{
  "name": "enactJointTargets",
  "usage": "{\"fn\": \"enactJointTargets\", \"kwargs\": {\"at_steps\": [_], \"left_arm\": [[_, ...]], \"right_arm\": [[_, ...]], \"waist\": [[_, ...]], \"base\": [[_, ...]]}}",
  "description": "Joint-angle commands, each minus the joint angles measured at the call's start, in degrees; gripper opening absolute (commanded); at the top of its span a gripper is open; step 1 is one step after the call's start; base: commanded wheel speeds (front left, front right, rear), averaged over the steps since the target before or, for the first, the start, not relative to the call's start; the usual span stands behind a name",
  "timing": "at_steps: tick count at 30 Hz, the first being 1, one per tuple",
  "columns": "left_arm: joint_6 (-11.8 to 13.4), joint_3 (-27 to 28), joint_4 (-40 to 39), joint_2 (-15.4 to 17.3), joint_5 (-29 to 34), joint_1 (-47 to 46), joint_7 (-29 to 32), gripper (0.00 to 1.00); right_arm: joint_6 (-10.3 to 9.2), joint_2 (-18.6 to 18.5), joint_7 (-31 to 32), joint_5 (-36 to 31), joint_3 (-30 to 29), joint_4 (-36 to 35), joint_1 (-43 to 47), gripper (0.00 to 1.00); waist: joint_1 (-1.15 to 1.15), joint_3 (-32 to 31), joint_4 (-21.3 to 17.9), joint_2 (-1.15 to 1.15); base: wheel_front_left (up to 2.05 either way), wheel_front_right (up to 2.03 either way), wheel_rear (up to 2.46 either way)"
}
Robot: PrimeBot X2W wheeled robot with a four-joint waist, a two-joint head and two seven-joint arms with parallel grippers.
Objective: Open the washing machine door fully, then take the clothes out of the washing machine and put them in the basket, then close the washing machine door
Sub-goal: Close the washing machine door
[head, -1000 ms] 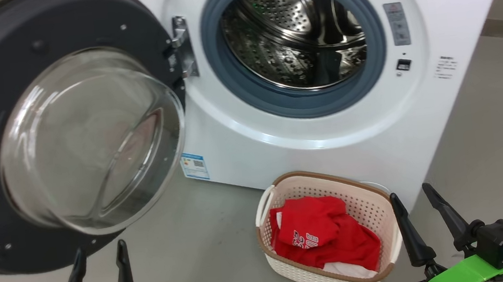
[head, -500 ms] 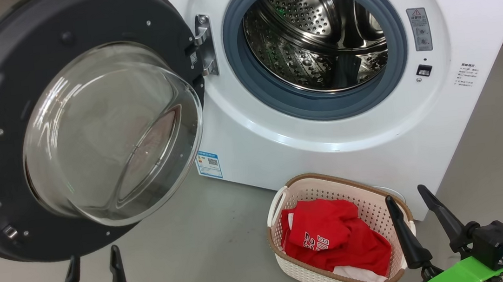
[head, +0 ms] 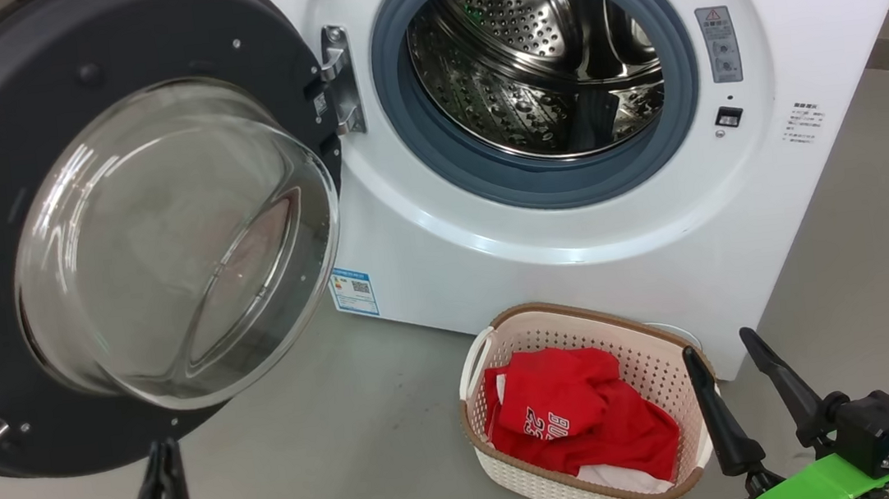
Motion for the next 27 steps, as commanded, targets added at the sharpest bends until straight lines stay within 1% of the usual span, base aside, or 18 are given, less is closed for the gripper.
{"fn": "enactJointTargets", "kwargs": {"at_steps": [1,4,7,14,17,22,25,27], "left_arm": [[0.48,1.8,-2.11,1.0,-0.13,-2.37,-0.11,0.0],[1.09,2.67,-3.28,1.6,-0.27,-4.33,-0.22,0.0],[2.05,4.23,-3.81,3.04,-0.2,-7.49,0.19,0.0],[4.18,8.69,-5.04,8.1,-0.09,-17.09,1.63,0.0],[5.2,12.15,-4.59,9.69,-2.39,-21.3,2.36,0.0],[6.21,19.41,1.76,14.5,-6.62,-28.47,2.09,0.0],[7.41,21.69,7.02,17.43,-6.69,-32.59,1.15,0.0],[7.93,23.33,11.43,18.42,-8.32,-35.7,1.29,0.0]], "right_arm": [[0.36,-0.48,-0.36,-0.11,0.91,-1.21,-2.07,1.0],[0.36,-0.48,-0.36,-0.36,0.87,-1.05,-2.23,1.0],[0.36,-0.48,-0.36,-0.77,0.6,-1.03,-2.37,1.0],[0.36,-0.48,-0.36,-1.52,0.64,-0.8,-2.2,1.0],[0.36,-0.48,-0.36,-1.66,0.84,-0.69,-2.15,1.0],[0.36,-0.48,-0.36,-1.96,0.89,-0.63,-2.11,1.0],[0.36,-0.48,-0.36,-2.25,0.56,-0.64,-1.91,1.0],[0.36,-0.48,-0.36,-2.31,0.57,-0.41,-1.79,1.0]], "waist": [[0.0,0.09,-0.26,0.0],[0.0,0.23,-0.85,0.0],[0.0,0.38,-1.53,0.0],[0.0,0.19,-3.57,0.0],[0.0,0.03,-4.4,0.0],[0.0,-0.05,-5.43,0.0],[0.0,-0.1,-5.53,0.0],[0.0,-0.17,-5.62,0.0]], "base": [[0.0,0.0,0.0],[0.0,0.0,0.0],[0.0,0.0,0.0],[0.0,0.0,0.0],[0.0,0.0,0.0],[0.0,0.0,0.0],[0.0,0.0,0.0],[0.0,0.0,0.0]]}}
